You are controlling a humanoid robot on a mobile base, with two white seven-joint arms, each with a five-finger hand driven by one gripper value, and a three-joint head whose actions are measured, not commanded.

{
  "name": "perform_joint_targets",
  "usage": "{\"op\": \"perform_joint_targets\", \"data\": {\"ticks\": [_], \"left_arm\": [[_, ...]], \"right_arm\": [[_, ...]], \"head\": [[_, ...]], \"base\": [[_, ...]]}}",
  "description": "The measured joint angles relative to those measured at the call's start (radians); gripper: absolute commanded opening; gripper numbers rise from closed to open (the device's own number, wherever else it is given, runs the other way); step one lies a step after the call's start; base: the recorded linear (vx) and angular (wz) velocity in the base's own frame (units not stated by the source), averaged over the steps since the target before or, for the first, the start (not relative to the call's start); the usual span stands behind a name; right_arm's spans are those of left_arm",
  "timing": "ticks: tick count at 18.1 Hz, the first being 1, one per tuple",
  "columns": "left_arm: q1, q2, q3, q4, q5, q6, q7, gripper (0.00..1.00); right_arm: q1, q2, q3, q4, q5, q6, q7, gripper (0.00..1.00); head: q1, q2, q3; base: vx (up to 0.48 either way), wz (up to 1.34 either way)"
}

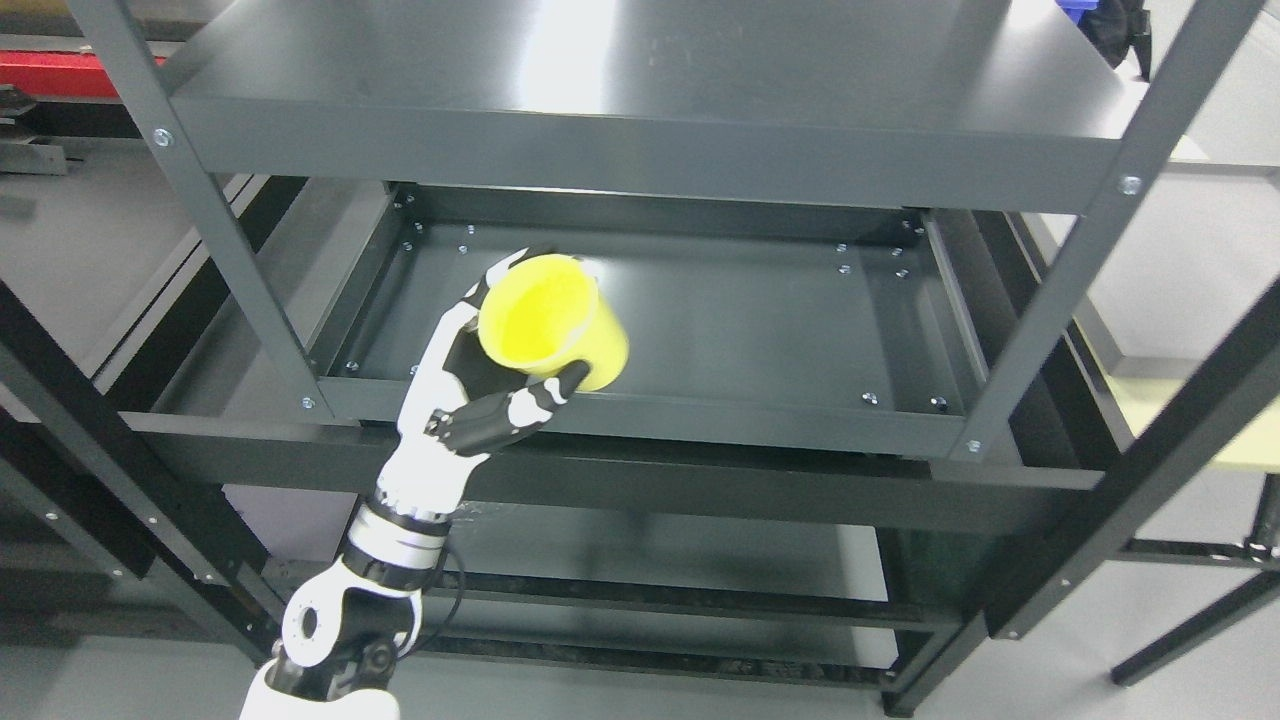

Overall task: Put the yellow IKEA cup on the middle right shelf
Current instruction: 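Raise the yellow cup with the left hand up toward the upper shelf, then set the yellow cup down on the upper shelf and release it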

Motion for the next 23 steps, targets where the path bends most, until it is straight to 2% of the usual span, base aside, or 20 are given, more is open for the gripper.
{"op": "perform_joint_targets", "data": {"ticks": [8,14,18,23], "left_arm": [[-0.206,0.030,-0.247,-0.016,0.007,-0.001,-0.053,0.06],[-0.402,0.009,-0.347,-0.023,0.027,0.016,-0.027,0.05],[-0.519,0.000,-0.352,-0.025,0.032,0.048,0.162,0.04],[-0.686,-0.006,-0.320,-0.017,0.035,0.251,0.486,0.02]], "right_arm": [[0.000,0.000,0.000,0.000,0.000,0.000,0.001,0.99],[0.000,0.000,0.000,0.000,0.000,0.000,0.003,0.99],[0.000,0.000,0.000,0.000,0.000,0.000,0.002,0.99],[0.000,0.000,0.000,0.000,0.000,0.000,-0.001,0.99]], "head": [[0.0000,0.000,0.000],[0.0000,0.000,0.000],[0.0000,0.000,0.000],[0.0000,0.000,0.000]], "base": [[0.072,0.03],[0.029,0.00],[0.016,-0.01],[0.001,0.01]]}}
